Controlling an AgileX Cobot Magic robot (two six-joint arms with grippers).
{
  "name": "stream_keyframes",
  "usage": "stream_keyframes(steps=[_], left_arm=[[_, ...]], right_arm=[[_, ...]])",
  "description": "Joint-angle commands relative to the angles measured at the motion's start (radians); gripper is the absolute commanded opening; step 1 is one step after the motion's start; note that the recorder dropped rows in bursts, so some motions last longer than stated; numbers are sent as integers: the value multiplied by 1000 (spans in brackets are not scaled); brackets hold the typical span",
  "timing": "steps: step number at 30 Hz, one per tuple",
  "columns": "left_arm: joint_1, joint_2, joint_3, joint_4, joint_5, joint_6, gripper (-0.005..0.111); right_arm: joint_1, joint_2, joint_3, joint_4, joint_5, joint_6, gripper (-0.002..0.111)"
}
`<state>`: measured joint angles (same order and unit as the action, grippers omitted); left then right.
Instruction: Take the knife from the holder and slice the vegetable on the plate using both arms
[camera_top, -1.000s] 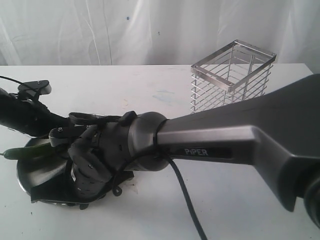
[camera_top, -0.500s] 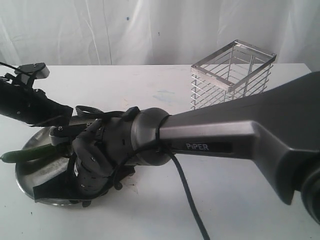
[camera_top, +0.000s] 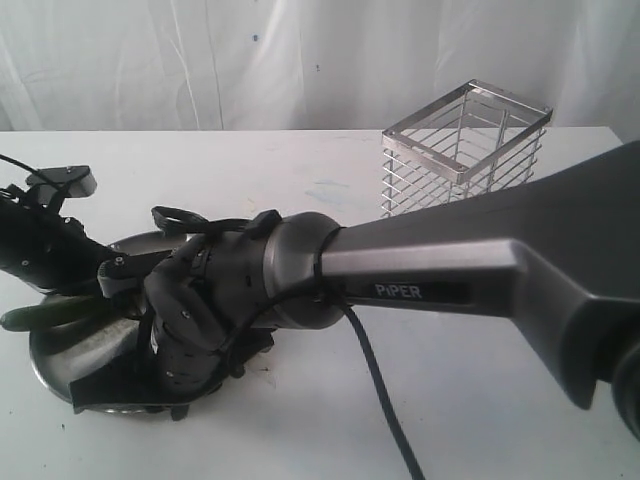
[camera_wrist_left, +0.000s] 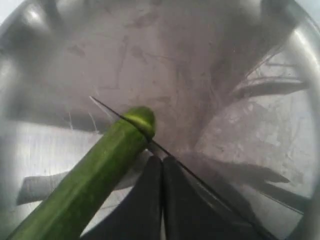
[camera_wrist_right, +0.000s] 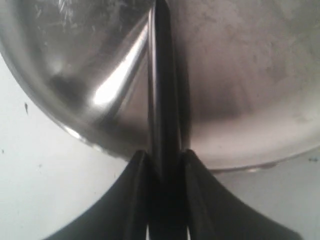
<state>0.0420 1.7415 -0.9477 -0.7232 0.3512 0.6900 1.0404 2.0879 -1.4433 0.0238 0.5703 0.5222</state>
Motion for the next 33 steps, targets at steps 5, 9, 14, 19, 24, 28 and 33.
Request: stream_keyframes(steps=[5,9,14,19,24,28,33], left_arm=[[-4,-9,13,1,15,-10,2],[-4,-9,13,1,-3,-10,2],[-4,-9,13,1,-3,-10,2],[-4,-9,13,1,11,-15,2],[-4,-9,13,1,23,-19,2],[-4,-9,13,1,23,-19,2],[-4,-9,13,-1,31,-33,2]], right_arm=[[-4,-39,-1,13,79,-29,0],[-4,-39,-1,33,137,-79,0],[-4,-39,-1,81,150,-114,0],[-6,-39,-1,93,146,-146,0],[-5,-37,-1,104,143,-164,0],[-5,-37,-12,108,145,-184,0],[-8,-32,-50,101,143,-209,0]])
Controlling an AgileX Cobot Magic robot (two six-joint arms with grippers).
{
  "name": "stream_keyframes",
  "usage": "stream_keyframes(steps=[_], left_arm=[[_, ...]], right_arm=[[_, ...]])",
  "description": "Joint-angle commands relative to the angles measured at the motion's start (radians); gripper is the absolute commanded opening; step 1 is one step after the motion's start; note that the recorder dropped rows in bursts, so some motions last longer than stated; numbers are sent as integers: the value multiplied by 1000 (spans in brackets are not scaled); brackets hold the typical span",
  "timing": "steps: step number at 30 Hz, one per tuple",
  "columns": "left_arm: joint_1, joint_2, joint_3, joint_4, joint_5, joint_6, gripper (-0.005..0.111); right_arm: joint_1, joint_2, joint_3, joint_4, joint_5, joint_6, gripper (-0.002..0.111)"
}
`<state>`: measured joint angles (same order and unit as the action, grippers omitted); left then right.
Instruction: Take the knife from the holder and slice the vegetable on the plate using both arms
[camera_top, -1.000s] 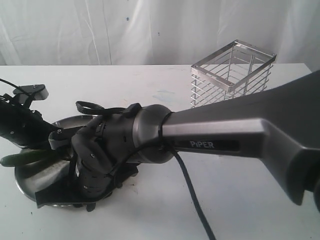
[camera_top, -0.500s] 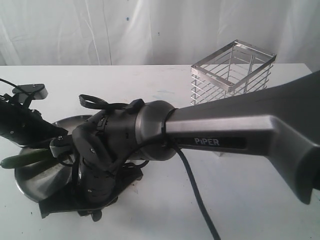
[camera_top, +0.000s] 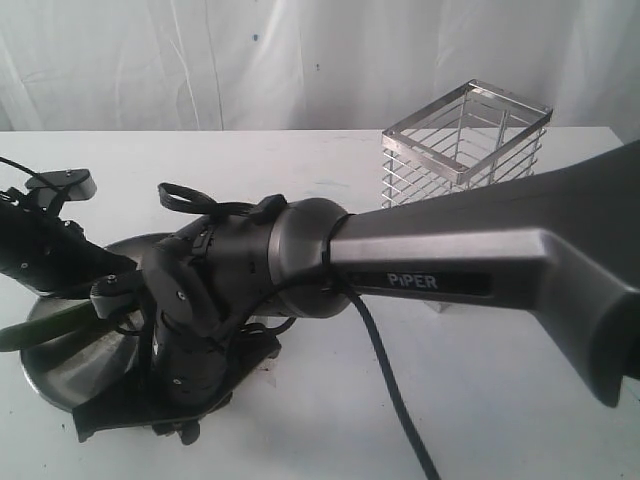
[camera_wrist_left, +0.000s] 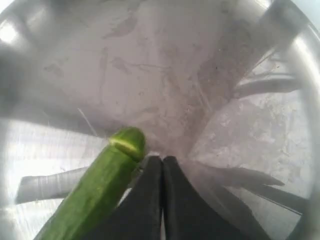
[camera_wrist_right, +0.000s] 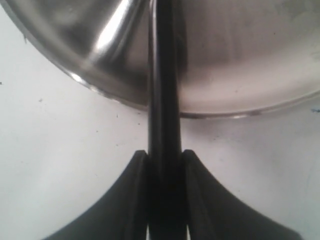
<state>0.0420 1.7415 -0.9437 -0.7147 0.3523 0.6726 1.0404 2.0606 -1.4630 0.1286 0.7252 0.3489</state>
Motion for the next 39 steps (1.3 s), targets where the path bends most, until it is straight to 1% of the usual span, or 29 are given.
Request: stream_keyframes(steps=[1,4,11,18,27,29,32,34,39], left_arm=[[-4,-13,9,-10,34,-23,2],[-4,-48,6,-24,31,-28,2],[-4,-140,-18,-24,35,-28,2],[-4,-180,-18,-24,54,-30,2],[-4,-221,-18,-31,65,-30,2],[-4,-227,-18,-31,65,-30,2],[-4,-227,-18,-36,65,-30,2],[-4,-227,-18,-45,65,-30,2],[-6,-227,-18,-47,78,-30,2]], right_arm=[[-12,0,-39,-4,-3,-36,0],[-20,24,-63,-8,31,-38,0],[-24,41,-73,-5,30,-68,0],[-24,73,-91,3,56,-89,0],[-24,103,-156,10,87,-113,0],[-24,111,-175,10,136,-123,0],[-24,110,-177,10,263,-145,0],[-24,100,-177,13,302,-152,0],[-24,86,-182,10,294,-163,0]])
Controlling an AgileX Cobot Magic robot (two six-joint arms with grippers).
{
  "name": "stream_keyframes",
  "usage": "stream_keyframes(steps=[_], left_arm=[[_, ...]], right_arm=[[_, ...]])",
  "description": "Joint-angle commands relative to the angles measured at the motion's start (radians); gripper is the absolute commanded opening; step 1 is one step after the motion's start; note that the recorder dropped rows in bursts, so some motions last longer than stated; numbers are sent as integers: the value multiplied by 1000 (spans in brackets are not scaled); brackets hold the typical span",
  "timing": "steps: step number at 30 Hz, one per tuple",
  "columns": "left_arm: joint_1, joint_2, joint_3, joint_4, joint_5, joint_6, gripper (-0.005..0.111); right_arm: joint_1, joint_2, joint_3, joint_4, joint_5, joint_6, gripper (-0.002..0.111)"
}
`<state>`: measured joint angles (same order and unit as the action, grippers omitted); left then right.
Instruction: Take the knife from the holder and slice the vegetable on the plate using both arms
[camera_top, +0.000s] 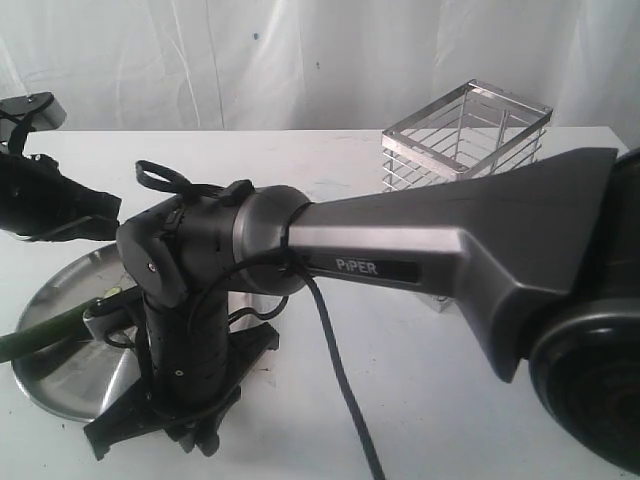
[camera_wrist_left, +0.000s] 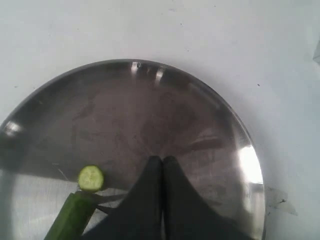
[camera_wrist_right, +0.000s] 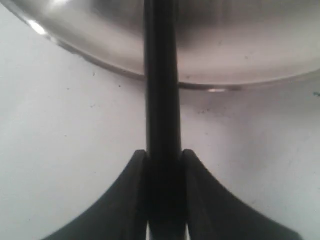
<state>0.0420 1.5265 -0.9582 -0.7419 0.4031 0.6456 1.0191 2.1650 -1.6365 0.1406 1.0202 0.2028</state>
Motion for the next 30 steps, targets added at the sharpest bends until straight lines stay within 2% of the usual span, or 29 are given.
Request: stream_keyframes(steps=[1,6,14,19,26,28,30], left_arm=[[-6,-12,-3,-19,31,-3,2],[-6,-12,-3,-26,33,-3,2],[-6,-14,-3,-37,35,-3,2],[-6,-14,-3,-37,39,-3,2],[-6,-14,-3,-37,90,-13,2],[-4,-42,-3,-24,81,-20,6],[-4,-96,-3,54,56,-52,12]], right_arm=[[-3,-23,-8,-2,-8,-17,0],[-3,-74,-8,-27,-54,-17,0],[-3,-98,-8,-60,13,-13,0],[-3,-119,-8,-58,-28,-13,0],[-3,-133,-8,-66,-41,-21,0],[-3,-133,-8,-89,-38,-19,0],[-3,-136,-6,-115,-13,-17,0]])
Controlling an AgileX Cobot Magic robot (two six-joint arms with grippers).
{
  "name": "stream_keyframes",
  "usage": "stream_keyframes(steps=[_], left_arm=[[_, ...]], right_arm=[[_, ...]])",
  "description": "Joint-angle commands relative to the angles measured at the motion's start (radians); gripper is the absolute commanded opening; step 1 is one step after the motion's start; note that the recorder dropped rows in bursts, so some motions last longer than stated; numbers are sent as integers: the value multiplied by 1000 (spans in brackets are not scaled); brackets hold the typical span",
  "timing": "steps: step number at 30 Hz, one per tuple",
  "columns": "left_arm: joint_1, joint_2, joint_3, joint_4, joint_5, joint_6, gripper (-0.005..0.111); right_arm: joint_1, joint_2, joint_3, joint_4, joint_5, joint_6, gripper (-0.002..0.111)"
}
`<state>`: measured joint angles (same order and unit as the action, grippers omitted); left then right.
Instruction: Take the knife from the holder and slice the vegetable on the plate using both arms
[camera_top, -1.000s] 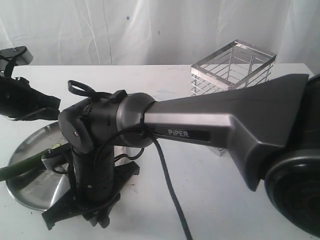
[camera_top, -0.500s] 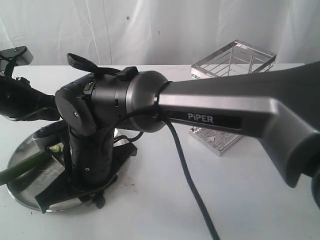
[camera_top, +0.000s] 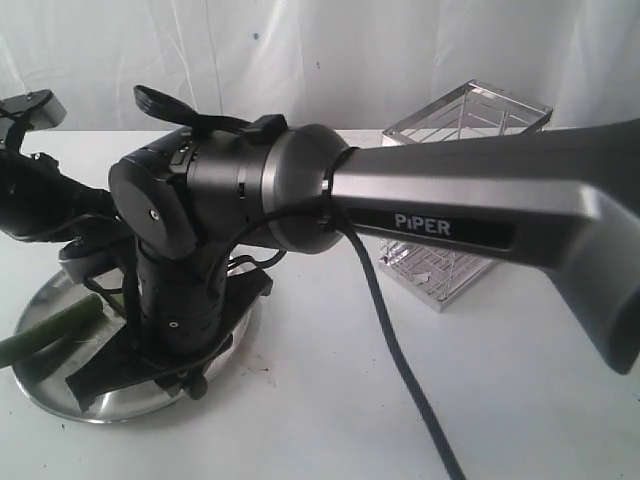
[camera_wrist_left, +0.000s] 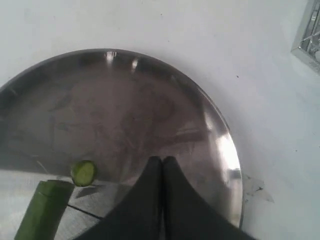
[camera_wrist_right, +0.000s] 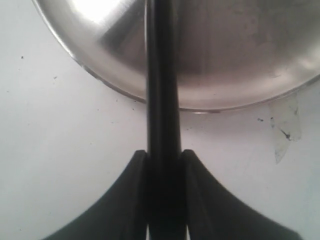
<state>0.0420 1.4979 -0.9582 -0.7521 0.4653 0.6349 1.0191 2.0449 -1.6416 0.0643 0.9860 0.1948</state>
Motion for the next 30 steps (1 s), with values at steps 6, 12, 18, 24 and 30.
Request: stream_keyframes(steps=[6,12,18,24,30], left_arm=[[74,-245,-3,202,44,-151,29],[69,-287,-3,425,142,-132,55],[-26,-284,-3,569,254,-77,56],[-66,-226,-3,675,321,-150,56],[-66,-155,-3,684,294,-165,57]], right_arm=[[-31,-43,26,-74,52,-9,0],[-134,-91,26,-97,52,-9,0],[-190,-146,26,-37,79,-135,0],[-191,-158,26,-8,77,-195,0],[-191,-158,26,25,71,-200,0]])
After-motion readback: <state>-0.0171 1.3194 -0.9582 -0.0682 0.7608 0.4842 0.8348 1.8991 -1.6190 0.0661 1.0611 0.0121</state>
